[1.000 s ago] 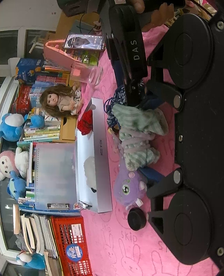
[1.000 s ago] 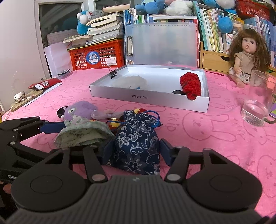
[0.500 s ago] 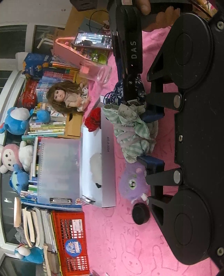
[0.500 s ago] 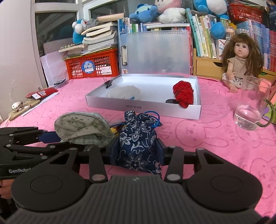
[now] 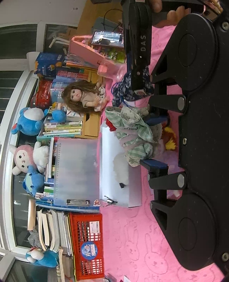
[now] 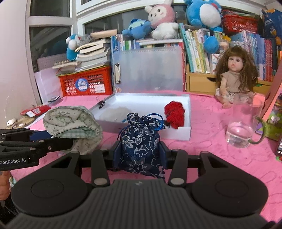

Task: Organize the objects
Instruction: 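Grasp the green plaid doll with the left gripper while the right gripper grasps the blue pouch, then carry the plaid doll and blue pouch over the white box and lower them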

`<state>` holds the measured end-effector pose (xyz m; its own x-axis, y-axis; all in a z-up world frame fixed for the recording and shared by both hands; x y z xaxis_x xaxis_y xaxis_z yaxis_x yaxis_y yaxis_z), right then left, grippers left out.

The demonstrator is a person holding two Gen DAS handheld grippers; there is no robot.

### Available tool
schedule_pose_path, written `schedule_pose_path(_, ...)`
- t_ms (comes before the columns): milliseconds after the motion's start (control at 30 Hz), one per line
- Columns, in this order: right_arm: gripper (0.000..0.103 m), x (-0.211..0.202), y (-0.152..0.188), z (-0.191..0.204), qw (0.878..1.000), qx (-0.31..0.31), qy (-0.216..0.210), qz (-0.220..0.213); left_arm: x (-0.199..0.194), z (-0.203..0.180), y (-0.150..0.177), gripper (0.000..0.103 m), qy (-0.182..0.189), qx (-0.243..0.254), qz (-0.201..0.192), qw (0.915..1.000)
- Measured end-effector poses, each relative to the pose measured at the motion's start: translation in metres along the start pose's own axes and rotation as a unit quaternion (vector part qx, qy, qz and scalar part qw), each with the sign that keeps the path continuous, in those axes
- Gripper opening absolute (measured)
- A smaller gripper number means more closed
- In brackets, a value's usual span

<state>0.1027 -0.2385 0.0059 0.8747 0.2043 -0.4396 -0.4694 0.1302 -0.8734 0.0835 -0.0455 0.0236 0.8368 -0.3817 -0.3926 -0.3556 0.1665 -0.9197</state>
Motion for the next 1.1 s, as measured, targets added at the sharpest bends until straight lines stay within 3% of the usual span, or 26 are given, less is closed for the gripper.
schedule_pose_path(533,0.048,0.012,-0.029,-0.024,0.999,0.019,0.037,-0.021,0.035,0.031,-0.037,0.039,-0.019,-0.023,-0.005,0.9996)
schedule_pose_path(1100,0.048,0.040,-0.062,-0.045,0.998,0.040,0.052,-0.022,0.088,0.065,-0.060,0.039,-0.039,-0.061,0.028,0.9970)
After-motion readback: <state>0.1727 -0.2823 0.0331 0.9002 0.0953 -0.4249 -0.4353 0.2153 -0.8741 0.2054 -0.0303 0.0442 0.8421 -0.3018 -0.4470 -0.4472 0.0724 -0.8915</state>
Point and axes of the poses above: each gripper's, at about its wrist camera, not at the fingertips, and x roughly the way its jaws point, z to its left, y to its underside, the point moved 7 cm from there along x, roughly the way its jaws point, and after that the axes turned 7 degrees about x, right-handed, at the moved point
